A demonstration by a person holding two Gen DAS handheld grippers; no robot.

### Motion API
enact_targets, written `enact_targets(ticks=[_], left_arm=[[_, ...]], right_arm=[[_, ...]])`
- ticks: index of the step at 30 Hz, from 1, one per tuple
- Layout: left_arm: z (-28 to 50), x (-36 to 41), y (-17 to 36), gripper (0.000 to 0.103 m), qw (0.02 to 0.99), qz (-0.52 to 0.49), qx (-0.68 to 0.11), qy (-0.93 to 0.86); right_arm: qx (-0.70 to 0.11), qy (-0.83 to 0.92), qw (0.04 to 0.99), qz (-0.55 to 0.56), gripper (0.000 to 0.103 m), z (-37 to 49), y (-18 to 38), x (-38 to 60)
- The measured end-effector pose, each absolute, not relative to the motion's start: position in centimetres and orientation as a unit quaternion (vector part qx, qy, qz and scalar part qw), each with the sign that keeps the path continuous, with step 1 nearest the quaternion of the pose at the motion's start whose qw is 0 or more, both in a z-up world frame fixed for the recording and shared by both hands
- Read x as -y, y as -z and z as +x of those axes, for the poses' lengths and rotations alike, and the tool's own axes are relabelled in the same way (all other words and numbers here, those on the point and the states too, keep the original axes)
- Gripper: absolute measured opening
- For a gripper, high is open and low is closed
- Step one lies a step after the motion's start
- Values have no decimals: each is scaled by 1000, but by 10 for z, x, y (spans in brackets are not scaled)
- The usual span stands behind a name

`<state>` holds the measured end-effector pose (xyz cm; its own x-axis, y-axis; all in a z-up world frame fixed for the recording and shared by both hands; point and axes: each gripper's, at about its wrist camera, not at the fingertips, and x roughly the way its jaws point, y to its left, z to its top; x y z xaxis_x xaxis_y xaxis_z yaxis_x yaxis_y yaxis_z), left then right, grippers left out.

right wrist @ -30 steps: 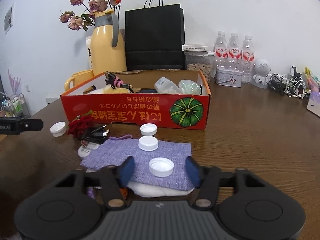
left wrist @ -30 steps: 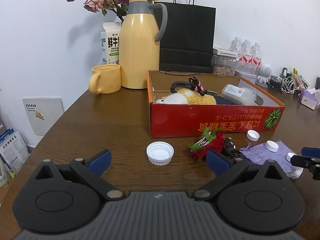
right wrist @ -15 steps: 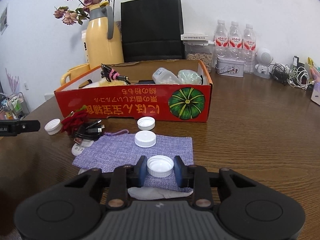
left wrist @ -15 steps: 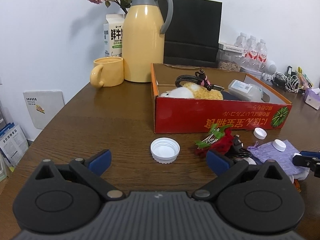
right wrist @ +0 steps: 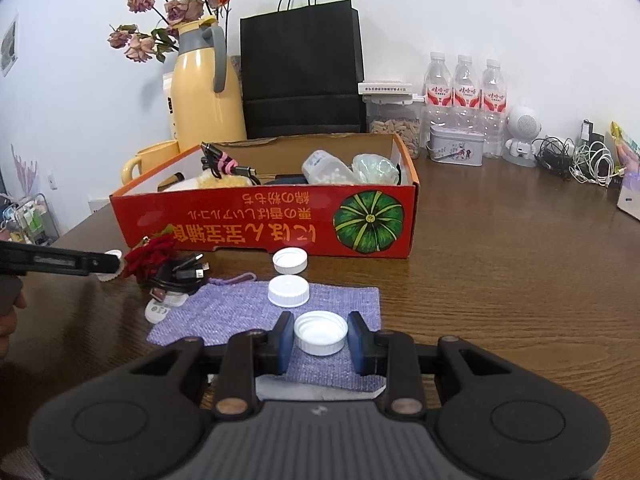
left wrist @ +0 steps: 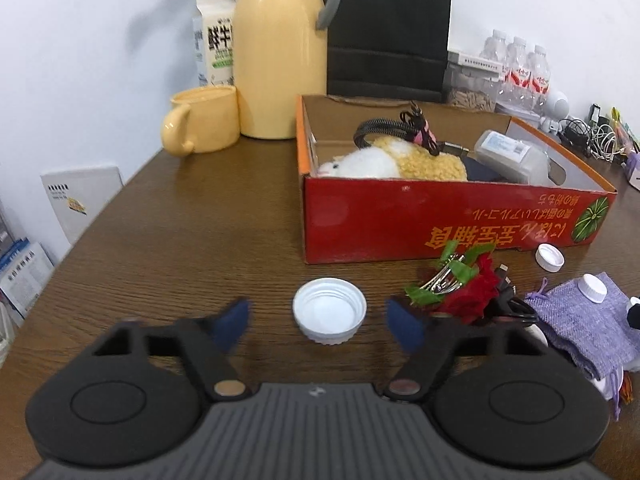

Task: Organize objects
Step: 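Grasp a white cap on the purple cloth with the right tool while the left tool grasps a white cap, then lower both white caps into the box and open both tools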

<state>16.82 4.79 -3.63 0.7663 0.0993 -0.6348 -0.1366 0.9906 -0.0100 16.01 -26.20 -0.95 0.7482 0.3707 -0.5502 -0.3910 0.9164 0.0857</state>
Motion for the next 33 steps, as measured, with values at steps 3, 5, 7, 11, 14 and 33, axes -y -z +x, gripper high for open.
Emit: enact_targets(ticks=[3, 5, 7, 11, 14, 33], left_arm=[[169, -48, 40, 41, 939, -33, -337, -57], [166, -46, 38, 41, 943, -32, -326, -53], [163, -46, 34, 41, 947, -31, -315, -56], [160, -48, 25, 41, 950, -39, -302, -63], [158, -48, 13, 41, 957, -38, -282, -63], [216, 0, -42, 41, 982, -28, -187, -12]], right_arm=[[-289, -203, 935, -16, 27, 161, 9, 263], [-287, -202, 936, -16, 27, 162, 8, 263], [-285, -201, 937, -15, 27, 164, 6, 264], [-278, -203, 939, -18, 27, 166, 2, 264], [-268, -204, 941, -24, 27, 169, -3, 262], [-168, -223, 960, -19, 27, 252, -59, 214]])
